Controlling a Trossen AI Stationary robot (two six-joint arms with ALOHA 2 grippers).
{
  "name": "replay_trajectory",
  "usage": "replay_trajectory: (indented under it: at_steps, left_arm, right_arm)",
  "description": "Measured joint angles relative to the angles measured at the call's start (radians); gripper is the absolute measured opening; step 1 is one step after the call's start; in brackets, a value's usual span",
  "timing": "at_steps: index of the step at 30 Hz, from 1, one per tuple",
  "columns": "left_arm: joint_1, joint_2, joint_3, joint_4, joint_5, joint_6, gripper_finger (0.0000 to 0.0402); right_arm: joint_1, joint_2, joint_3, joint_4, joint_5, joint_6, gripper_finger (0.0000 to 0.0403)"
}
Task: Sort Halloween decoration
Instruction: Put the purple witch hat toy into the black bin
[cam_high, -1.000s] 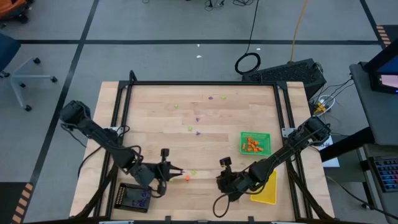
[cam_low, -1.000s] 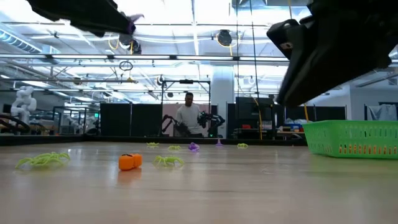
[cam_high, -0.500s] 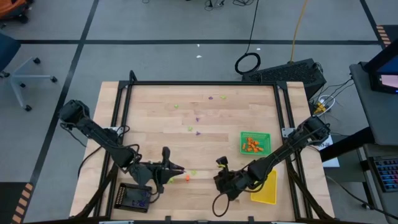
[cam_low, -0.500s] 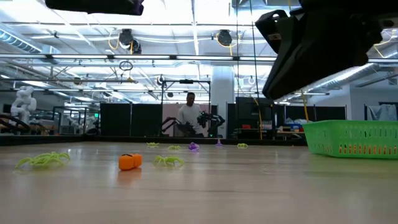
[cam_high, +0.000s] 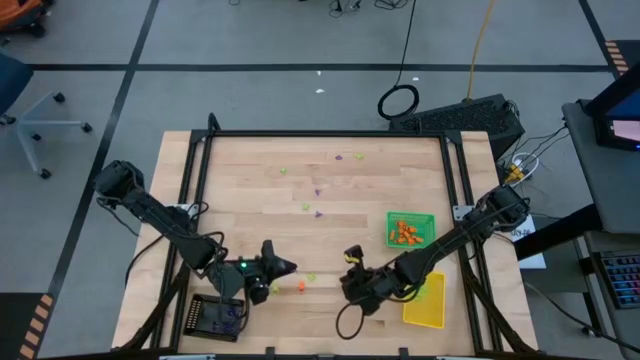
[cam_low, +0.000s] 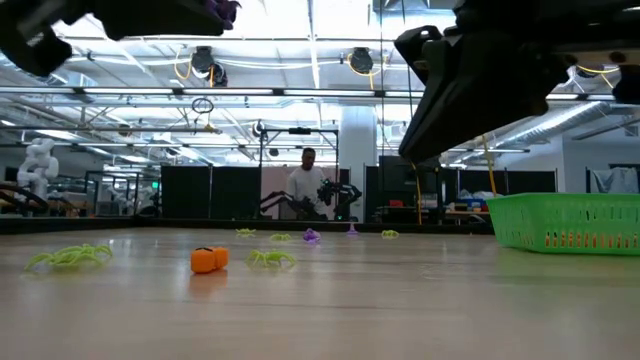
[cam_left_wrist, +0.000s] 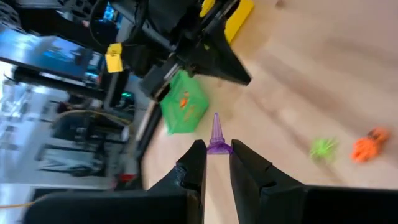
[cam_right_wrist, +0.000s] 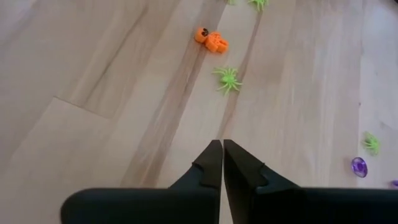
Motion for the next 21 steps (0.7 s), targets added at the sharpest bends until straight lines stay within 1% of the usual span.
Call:
replay_trajectory:
  at_steps: [3, 6, 21]
  left_arm:
    - [0.000, 0.000, 0.000, 0.000, -0.041, 0.074, 0.0045]
    - [0.000, 0.000, 0.000, -0.001, -0.050, 0.107, 0.0045]
    - [0.000, 0.000, 0.000, 0.000, -0.051, 0.108, 0.0045]
  right_arm:
    - [-0.009, 0.000, 0.000, 0.000, 0.000, 0.001, 0.0000]
    - [-0.013, 0.000, 0.000, 0.000, 0.000, 0.003, 0.0000]
    - [-0.012, 0.000, 0.000, 0.000, -0.001, 0.012, 0.0000]
